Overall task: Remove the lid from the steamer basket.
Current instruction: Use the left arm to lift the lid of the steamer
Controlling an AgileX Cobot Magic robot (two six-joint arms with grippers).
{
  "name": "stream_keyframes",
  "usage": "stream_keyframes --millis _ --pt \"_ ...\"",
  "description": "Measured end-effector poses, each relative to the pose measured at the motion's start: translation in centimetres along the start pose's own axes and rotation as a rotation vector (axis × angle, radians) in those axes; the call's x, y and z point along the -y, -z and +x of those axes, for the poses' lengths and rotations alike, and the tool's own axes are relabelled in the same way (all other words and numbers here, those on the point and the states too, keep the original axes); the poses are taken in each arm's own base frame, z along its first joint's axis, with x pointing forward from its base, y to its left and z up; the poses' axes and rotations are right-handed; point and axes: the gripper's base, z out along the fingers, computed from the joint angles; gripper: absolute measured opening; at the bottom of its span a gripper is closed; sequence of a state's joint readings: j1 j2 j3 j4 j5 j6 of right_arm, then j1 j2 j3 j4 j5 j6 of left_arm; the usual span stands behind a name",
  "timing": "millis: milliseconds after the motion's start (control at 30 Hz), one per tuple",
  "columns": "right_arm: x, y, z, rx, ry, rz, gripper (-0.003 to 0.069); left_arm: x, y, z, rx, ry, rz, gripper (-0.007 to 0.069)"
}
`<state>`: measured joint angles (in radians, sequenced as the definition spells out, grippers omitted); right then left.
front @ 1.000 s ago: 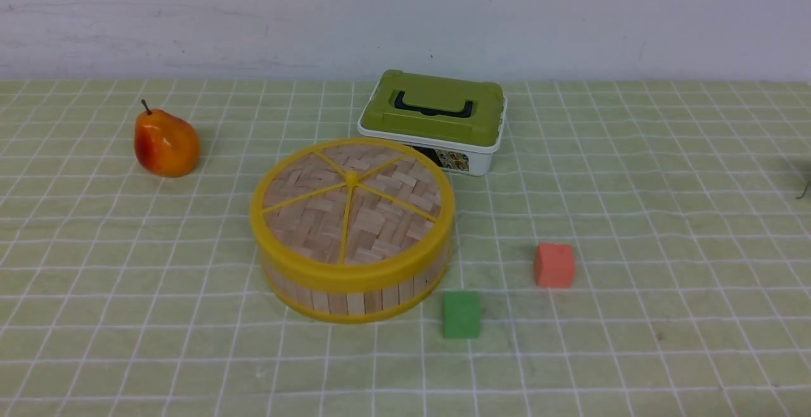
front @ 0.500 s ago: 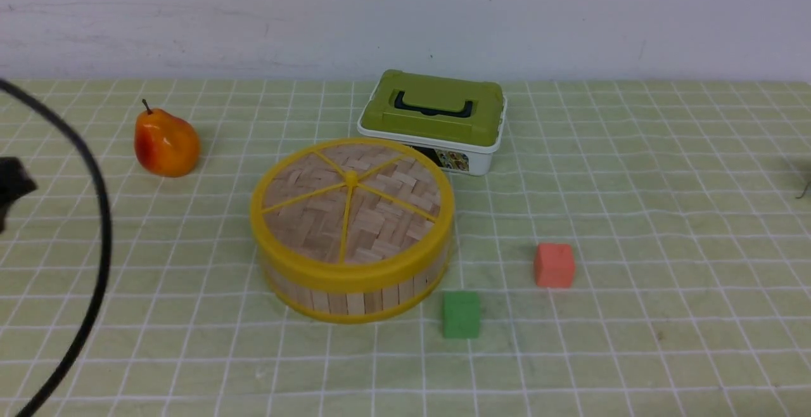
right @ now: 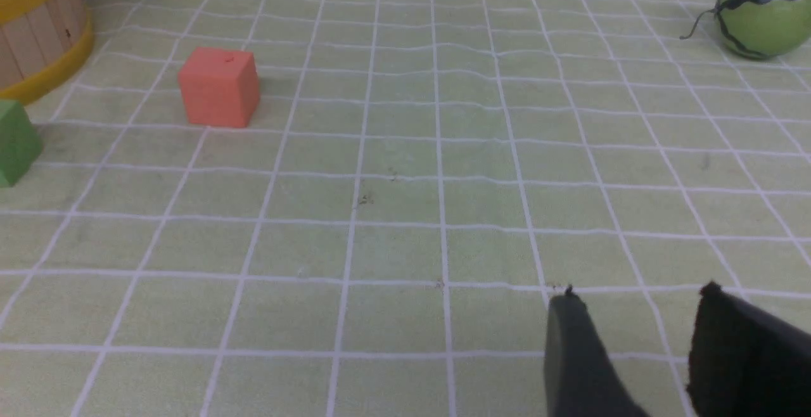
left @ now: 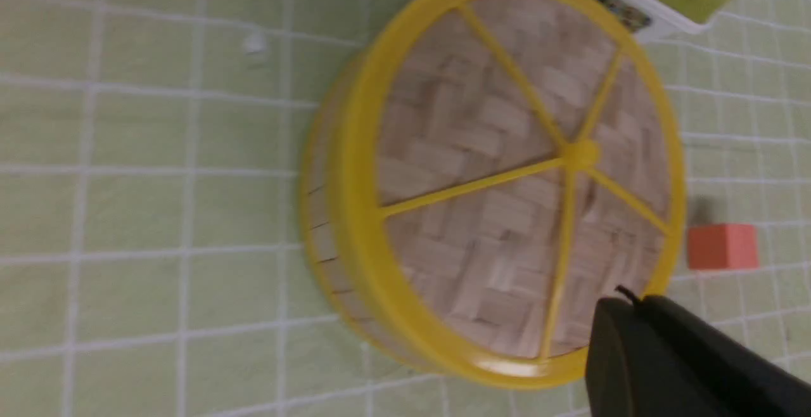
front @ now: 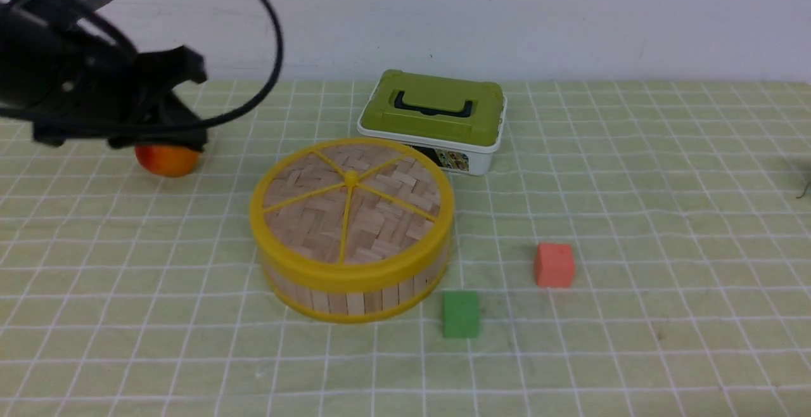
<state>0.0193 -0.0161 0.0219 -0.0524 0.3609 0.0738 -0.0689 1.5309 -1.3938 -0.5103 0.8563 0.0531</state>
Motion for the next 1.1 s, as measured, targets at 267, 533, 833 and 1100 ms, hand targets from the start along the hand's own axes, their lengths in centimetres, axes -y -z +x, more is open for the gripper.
stream_keyframes --millis 267,533,833,1100 --pt "0.0 0.0 0.0 0.000 0.000 0.000 0.0241 8.0 -3.8 -1.0 -0.167 -0.280 -0.029 -0.0013" --pt "0.0 0.0 0.0 0.000 0.000 0.000 0.0241 12.3 -9.4 -0.5 -0.179 -0.561 -0.238 0.0108" --pt "0.0 0.0 0.0 0.000 0.000 0.000 0.0241 10.3 -15.6 0.8 -0.237 -0.529 -0.378 0.0336" --pt "0.0 0.0 0.0 0.000 0.000 0.000 0.0241 9.4 -17.7 1.1 -0.215 -0.481 -0.433 0.0295"
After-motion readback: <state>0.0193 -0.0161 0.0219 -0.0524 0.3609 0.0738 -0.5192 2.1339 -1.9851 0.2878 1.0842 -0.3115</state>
